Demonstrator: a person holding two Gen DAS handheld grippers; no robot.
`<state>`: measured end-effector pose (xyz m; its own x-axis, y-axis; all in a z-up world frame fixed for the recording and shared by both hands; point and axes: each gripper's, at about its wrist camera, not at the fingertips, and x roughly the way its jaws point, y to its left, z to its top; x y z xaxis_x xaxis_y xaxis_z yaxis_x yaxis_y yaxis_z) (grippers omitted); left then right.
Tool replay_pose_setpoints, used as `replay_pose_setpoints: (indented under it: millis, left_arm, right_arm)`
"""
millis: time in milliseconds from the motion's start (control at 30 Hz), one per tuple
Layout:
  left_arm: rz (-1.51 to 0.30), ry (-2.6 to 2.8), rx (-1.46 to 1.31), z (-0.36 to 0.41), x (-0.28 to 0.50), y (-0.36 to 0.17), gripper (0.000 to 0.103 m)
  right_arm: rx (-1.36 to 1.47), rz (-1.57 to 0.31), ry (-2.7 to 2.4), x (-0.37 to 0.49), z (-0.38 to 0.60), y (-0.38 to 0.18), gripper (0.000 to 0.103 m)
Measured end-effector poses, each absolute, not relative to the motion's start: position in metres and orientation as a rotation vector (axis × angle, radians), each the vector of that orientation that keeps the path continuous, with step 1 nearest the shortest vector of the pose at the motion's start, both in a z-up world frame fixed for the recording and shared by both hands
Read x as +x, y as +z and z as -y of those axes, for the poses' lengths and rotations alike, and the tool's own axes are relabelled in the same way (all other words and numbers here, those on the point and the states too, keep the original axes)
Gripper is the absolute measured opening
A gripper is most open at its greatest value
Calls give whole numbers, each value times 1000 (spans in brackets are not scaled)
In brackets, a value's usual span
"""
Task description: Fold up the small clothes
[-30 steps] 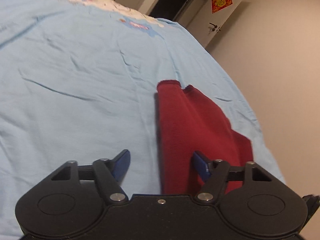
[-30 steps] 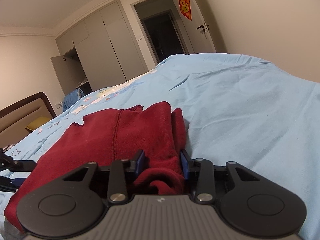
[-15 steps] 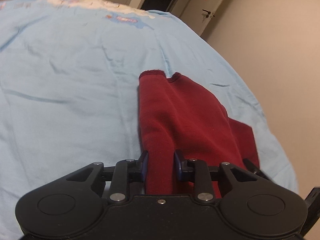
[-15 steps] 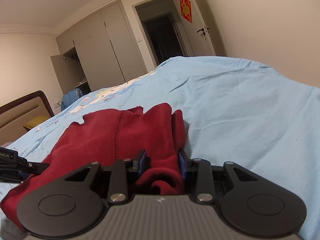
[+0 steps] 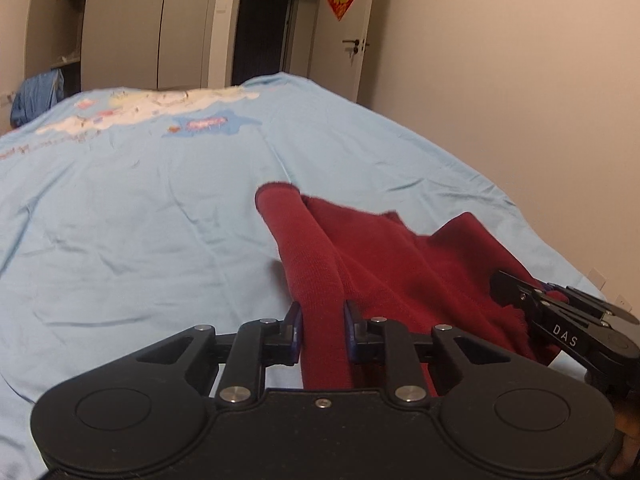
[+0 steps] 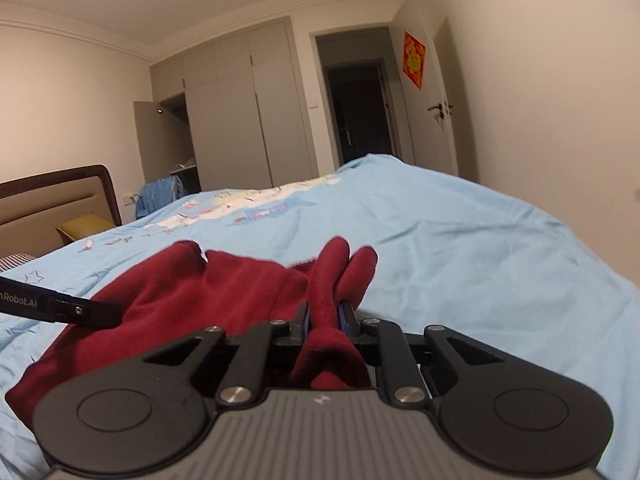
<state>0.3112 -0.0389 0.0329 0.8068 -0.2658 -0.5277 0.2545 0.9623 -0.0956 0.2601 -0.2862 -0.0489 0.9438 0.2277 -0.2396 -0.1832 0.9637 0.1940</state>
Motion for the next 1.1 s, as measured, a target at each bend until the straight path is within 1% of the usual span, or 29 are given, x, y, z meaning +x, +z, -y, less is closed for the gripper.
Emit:
replay_pose_setpoints:
  millis: [333,500,600,733,833,967,1100]
  left_arm:
    - [-430,-130,88,-3,303,71,22]
    - [-373,-18,114,-27,308,79,22]
    - [-381,29,94,-42,314,78,22]
    - [-425,65,52,-61,322,65,22]
    - [-484,68,29,-71,328,45,22]
    - [-555,77,34,-75,333,16,22]
    - [-583,82,34,-78,334,-1,23]
  right_arm:
    - [105,-166,331,292,222,-14,15]
    - [56,-142,389,328,181,-1,15]
    - [14,-144,421,345,157,1,15]
    - [-14,-185,447,363,137,-8,15]
    - [-26,-242,441,373,131,-23,15]
    - [-17,-324,402,381,138,-50,16]
    - [63,-379,405,388,154,-63,16]
